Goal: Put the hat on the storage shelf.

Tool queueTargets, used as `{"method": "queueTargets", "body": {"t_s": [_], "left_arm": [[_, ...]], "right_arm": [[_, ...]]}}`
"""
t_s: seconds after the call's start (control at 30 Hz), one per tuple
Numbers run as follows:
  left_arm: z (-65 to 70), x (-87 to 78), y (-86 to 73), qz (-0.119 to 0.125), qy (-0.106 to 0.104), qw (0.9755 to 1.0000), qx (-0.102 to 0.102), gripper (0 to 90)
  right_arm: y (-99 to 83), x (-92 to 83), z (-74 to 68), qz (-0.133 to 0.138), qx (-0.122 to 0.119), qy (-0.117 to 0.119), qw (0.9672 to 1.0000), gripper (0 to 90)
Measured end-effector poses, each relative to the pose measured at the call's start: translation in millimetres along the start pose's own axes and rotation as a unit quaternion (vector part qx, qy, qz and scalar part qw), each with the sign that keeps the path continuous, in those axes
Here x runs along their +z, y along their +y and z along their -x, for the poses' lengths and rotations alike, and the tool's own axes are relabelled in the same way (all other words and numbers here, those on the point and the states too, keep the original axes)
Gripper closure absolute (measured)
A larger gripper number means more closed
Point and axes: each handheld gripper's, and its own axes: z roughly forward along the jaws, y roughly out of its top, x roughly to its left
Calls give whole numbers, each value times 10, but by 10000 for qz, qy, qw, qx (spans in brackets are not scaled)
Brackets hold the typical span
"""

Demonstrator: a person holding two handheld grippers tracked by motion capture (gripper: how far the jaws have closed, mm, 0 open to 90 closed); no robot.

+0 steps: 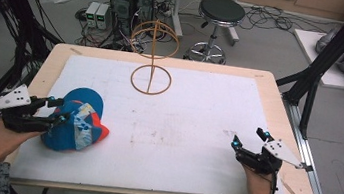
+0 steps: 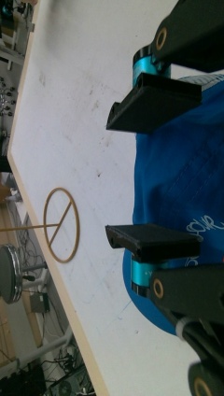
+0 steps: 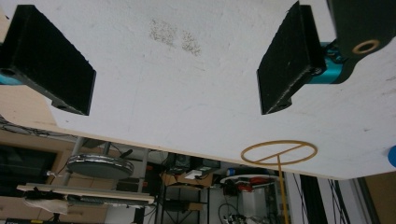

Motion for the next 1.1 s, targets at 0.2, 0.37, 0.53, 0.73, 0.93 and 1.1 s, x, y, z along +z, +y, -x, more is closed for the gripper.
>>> {"method": "queueTargets", "body": {"t_s": [0.2, 0.37, 0.53, 0.73, 0.93, 1.1], "left_arm": [[11, 29, -10, -106, -70, 9999, -1, 526], [18, 43, -23, -192, -47, 9998, 65, 612], [38, 62, -35, -249, -129, 9994, 202, 779], [45, 80, -24, -272, -24, 9995, 146, 880], [43, 75, 4, -113, 57, 9999, 42, 889], [58, 97, 77, 92, 232, 9996, -139, 891]], "right_arm": [[1, -4, 1, 21, -2, -11, 10000, 107], [2, -4, -10, 13, -12, 7, 10000, 108], [3, -6, -30, 0, -4, 22, 10000, 107], [0, -5, -29, -1, -16, 11, 10000, 107], [-4, -8, -9, -5, -11, -20, 10000, 107], [-4, -7, 5, 4, -14, -38, 10000, 107]]}}
